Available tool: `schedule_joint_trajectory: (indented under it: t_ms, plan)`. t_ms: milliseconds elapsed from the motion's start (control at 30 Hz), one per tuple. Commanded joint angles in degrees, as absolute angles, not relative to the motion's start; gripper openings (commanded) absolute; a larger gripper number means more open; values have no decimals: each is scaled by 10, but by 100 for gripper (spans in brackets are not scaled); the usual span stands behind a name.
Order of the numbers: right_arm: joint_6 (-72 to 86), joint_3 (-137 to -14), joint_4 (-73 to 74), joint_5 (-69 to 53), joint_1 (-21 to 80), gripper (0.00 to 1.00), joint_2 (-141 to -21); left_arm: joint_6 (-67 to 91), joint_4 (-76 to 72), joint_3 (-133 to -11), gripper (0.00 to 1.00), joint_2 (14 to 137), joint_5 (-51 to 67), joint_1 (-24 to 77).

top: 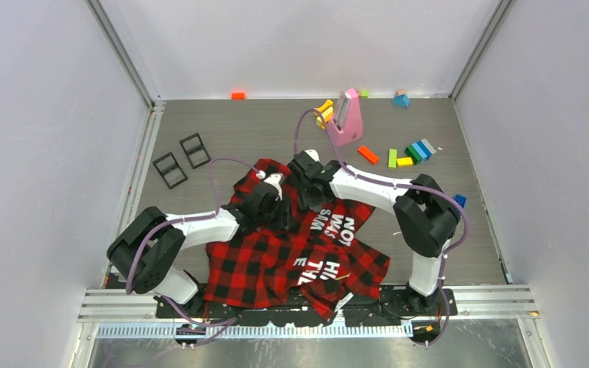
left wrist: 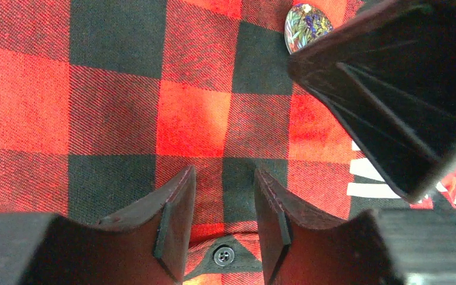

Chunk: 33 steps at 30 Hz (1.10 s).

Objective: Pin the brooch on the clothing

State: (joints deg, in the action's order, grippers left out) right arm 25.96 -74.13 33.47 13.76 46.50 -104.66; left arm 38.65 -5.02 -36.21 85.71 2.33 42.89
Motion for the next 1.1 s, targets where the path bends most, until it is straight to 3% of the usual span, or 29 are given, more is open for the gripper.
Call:
schedule_joint_trajectory:
  t_ms: [0,333,500,700,967,1067]
  plan:
    - [246,-772,327,171,473,54,-1082,378,-42,-361,43,838,5,428]
    - [247,-770,321,219,479,48,-1129,373,-39,-361,43,832,6,428]
    - [253,-766,325,260,486,26,-1113,372,-33,-359,43,816,4,428]
    - [261,-752,329,290,487,10,-1047,360,-4,-366,43,773,-20,428]
    - [260,-756,349,293,485,1,-965,345,61,-409,45,700,-8,428]
    - [253,-741,315,189,460,1,-903,339,70,-424,53,657,21,418]
